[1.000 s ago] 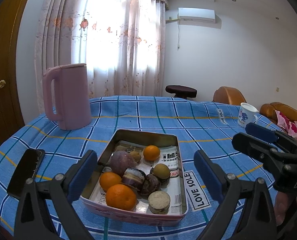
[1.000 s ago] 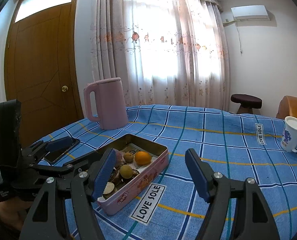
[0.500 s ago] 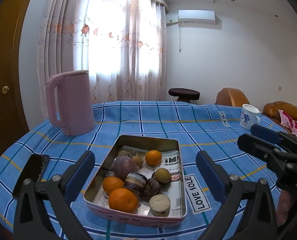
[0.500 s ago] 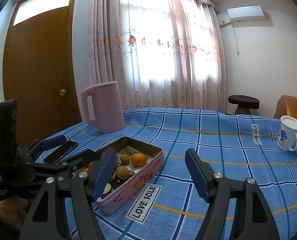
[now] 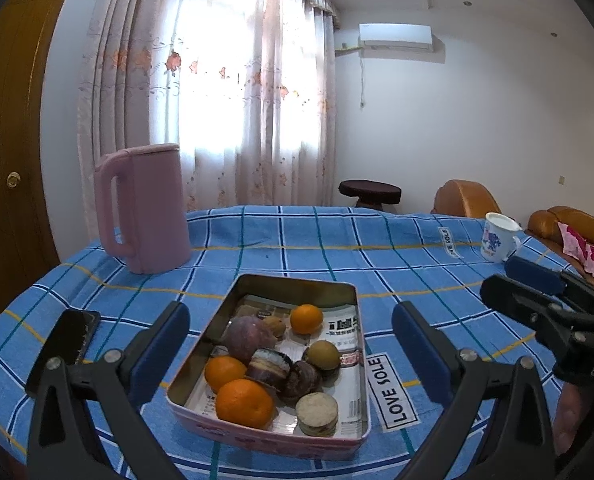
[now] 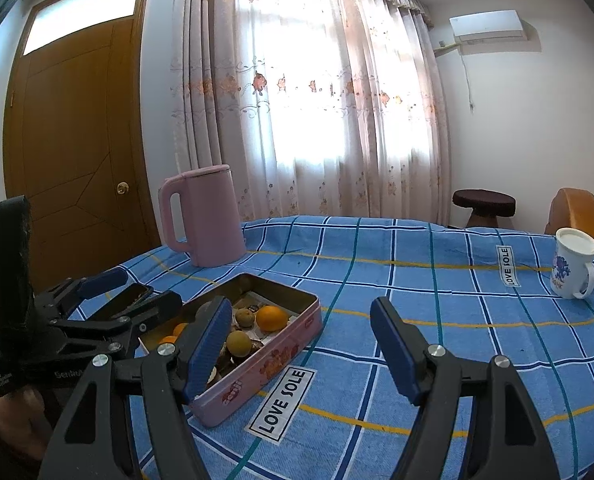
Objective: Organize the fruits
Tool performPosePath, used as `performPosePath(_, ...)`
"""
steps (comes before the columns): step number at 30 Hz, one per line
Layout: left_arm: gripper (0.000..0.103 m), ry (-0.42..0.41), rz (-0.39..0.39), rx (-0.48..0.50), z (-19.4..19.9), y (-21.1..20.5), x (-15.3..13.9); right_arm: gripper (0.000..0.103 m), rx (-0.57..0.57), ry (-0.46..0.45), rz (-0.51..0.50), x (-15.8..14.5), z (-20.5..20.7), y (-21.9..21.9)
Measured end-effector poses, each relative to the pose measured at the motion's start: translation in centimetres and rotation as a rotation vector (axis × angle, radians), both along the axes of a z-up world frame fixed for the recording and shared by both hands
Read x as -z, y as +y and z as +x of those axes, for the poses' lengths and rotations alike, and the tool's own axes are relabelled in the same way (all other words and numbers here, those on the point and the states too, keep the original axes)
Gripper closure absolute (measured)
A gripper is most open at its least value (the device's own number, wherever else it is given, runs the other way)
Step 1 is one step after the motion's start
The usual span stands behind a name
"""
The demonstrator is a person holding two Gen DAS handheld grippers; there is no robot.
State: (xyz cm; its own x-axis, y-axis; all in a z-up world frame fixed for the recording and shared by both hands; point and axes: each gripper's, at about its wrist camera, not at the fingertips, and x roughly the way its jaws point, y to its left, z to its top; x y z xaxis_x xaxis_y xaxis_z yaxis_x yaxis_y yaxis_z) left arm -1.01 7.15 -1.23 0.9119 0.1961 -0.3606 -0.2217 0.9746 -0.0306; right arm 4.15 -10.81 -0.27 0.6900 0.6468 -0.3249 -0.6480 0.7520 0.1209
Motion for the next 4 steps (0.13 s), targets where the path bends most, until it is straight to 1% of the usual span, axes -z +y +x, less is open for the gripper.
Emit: performPosePath(4, 0.000, -0.006, -0.002, 0.013, -0.15, -0.21, -0.11, 0.030, 0.002, 0.001, -0.002, 0.11, 0.08, -0.13)
